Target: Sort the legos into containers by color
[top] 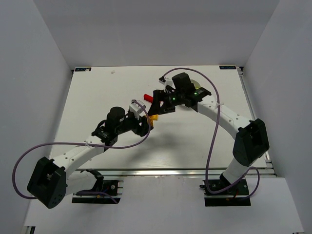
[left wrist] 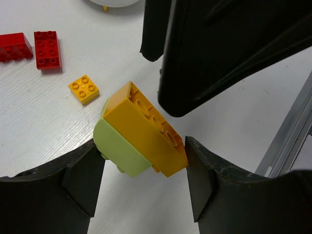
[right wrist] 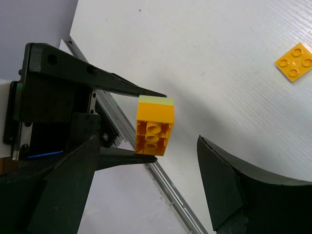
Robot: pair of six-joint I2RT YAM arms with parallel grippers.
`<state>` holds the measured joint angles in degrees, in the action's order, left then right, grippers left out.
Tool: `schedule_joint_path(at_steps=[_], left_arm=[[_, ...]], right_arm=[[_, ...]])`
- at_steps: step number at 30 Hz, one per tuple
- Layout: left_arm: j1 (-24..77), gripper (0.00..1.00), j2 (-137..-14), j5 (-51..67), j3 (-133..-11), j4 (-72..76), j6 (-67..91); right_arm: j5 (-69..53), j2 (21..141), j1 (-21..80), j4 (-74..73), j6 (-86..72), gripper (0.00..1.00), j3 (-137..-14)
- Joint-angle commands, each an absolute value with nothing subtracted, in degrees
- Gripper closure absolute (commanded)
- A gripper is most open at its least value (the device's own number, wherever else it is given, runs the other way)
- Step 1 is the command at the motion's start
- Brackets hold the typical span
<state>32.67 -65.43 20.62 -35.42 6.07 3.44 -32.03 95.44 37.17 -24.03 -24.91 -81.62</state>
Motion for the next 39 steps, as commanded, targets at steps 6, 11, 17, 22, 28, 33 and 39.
schedule_joint_path(at_steps=[6, 11, 17, 22, 28, 33, 39], left_arm=[[33.75, 0.78, -64.60, 19.51, -37.62, 8.26, 4.13], [34.01, 0.78, -64.60, 19.25, -37.53, 9.14, 4.57], [34.28, 0.78, -64.60, 19.16, -37.09, 10.19, 5.27], [34.37, 0.77, -64.60, 19.07, -36.91, 10.55, 5.54], [34.37, 0.46, -62.15, 16.27, -35.86, 10.99, 6.68], [34.37, 0.11, -58.28, 14.33, -34.20, 10.63, 8.08], [34.37, 0.02, -56.69, 19.24, -32.70, 13.97, 18.17]], right_arm=[[-28.74, 96.77, 38.49, -24.35, -24.00, 0.20, -84.20], [-28.91, 98.00, 39.64, -24.17, -23.99, 0.27, -84.55], [-29.18, 98.79, 39.90, -23.64, -24.17, 0.35, -84.64], [-29.88, 98.96, 39.99, -22.68, -24.00, 0.59, -84.64], [-30.67, 98.53, 39.20, -21.62, -23.47, 0.97, -84.46], [-33.22, 97.74, 34.38, -21.18, -21.46, 1.00, -84.64], [-46.73, 97.38, 24.10, -20.21, -12.59, 1.00, -84.73]])
